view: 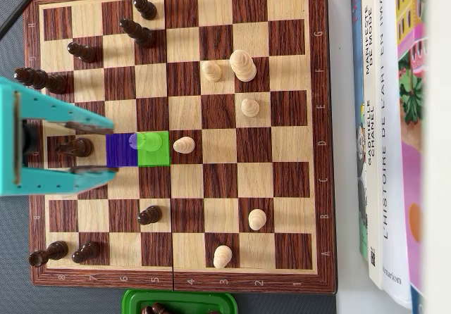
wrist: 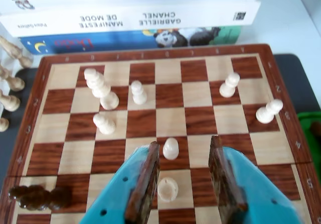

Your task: Play chess

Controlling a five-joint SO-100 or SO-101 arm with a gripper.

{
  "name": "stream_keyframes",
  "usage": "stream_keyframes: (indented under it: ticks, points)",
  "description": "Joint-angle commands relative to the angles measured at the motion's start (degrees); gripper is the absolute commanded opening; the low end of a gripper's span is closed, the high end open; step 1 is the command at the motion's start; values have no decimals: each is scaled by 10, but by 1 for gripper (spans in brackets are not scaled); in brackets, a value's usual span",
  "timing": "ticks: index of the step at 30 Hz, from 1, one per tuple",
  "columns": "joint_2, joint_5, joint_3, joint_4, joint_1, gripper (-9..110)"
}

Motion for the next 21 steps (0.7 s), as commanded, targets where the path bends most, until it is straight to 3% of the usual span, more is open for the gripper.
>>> stream_keyframes:
  ticks: [1,21]
  points:
    - [25,1,13,-69,-3,16]
    - [92,4,147,-418,-4,16]
